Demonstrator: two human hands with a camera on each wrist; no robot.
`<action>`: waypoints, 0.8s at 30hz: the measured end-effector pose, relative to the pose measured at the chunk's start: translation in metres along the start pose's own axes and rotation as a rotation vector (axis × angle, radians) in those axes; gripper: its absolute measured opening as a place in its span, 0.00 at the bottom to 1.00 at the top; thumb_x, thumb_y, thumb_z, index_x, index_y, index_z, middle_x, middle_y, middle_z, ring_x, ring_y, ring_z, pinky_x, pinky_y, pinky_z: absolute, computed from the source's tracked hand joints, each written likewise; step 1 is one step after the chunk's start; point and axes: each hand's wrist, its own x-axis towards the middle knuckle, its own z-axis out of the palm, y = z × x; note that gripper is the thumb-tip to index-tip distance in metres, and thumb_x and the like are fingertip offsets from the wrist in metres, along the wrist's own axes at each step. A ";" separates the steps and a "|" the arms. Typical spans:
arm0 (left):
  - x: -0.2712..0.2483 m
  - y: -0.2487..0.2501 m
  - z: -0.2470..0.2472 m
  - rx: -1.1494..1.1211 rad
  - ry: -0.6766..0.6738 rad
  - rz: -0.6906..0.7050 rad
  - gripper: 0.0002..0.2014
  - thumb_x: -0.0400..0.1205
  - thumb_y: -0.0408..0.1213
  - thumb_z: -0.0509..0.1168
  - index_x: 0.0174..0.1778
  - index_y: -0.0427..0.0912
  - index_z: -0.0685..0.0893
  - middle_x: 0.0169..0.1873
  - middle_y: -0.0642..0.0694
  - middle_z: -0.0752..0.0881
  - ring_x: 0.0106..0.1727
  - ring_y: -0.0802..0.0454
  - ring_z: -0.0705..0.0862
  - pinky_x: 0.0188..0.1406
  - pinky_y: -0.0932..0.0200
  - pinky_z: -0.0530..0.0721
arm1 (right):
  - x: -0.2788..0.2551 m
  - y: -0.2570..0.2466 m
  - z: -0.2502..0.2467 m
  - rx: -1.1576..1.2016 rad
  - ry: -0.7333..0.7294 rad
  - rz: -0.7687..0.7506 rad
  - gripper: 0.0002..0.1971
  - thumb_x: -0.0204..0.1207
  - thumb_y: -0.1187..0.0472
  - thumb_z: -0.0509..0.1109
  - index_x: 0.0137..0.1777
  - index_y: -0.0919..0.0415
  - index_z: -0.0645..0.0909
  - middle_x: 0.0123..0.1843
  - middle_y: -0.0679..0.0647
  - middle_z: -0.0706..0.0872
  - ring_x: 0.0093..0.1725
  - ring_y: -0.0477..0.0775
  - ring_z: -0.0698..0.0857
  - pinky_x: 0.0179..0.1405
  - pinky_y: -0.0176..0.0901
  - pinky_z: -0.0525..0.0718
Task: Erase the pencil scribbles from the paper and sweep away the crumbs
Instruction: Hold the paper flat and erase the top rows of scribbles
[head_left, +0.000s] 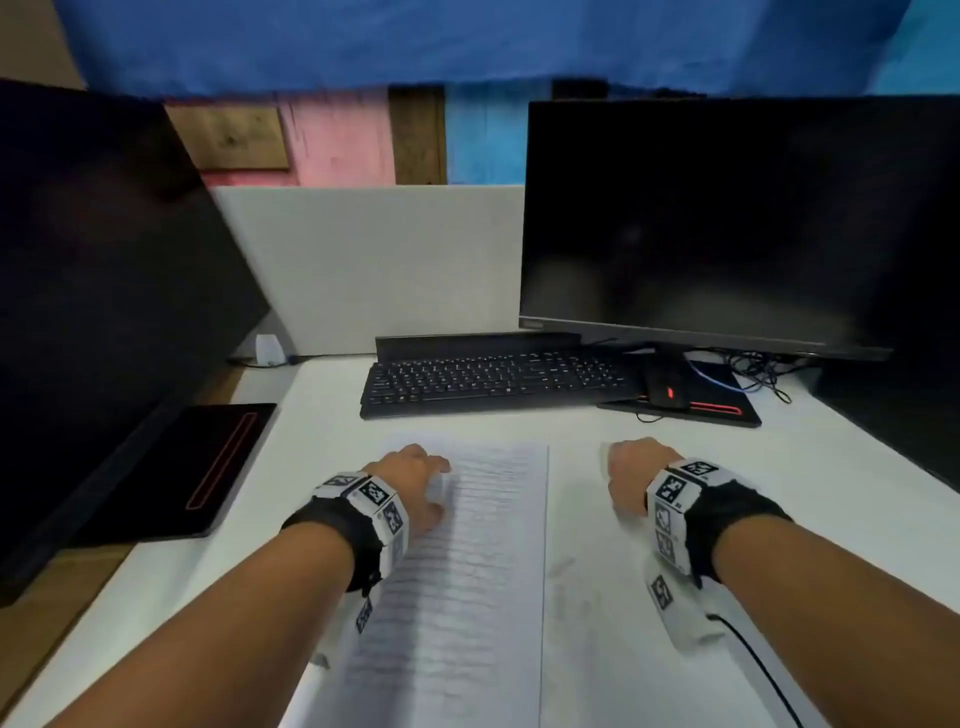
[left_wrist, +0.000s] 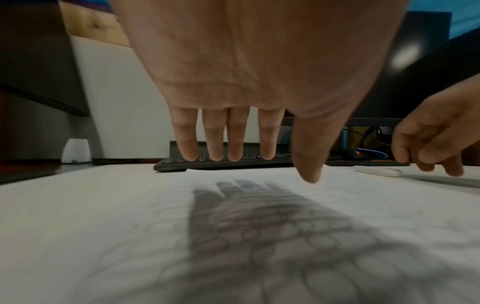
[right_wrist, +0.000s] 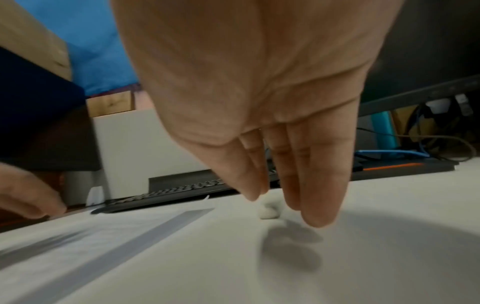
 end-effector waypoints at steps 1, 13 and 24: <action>0.008 0.001 -0.001 -0.002 -0.009 0.001 0.30 0.82 0.48 0.65 0.81 0.56 0.65 0.79 0.50 0.65 0.76 0.47 0.72 0.72 0.50 0.75 | 0.009 0.003 -0.001 0.025 -0.008 0.019 0.14 0.80 0.65 0.65 0.65 0.62 0.79 0.62 0.58 0.84 0.55 0.57 0.85 0.43 0.41 0.77; 0.054 0.012 0.004 0.039 -0.117 -0.079 0.34 0.80 0.65 0.62 0.81 0.59 0.64 0.78 0.48 0.67 0.76 0.44 0.70 0.69 0.42 0.78 | 0.064 0.011 0.001 0.091 0.004 0.093 0.15 0.80 0.47 0.65 0.47 0.59 0.72 0.46 0.53 0.81 0.46 0.56 0.79 0.39 0.42 0.75; 0.039 0.042 0.006 0.027 -0.159 -0.150 0.33 0.80 0.66 0.60 0.79 0.56 0.67 0.72 0.45 0.65 0.74 0.41 0.67 0.64 0.43 0.75 | 0.046 -0.036 -0.020 0.252 0.026 -0.232 0.10 0.79 0.49 0.68 0.53 0.54 0.77 0.51 0.51 0.83 0.51 0.52 0.81 0.47 0.42 0.78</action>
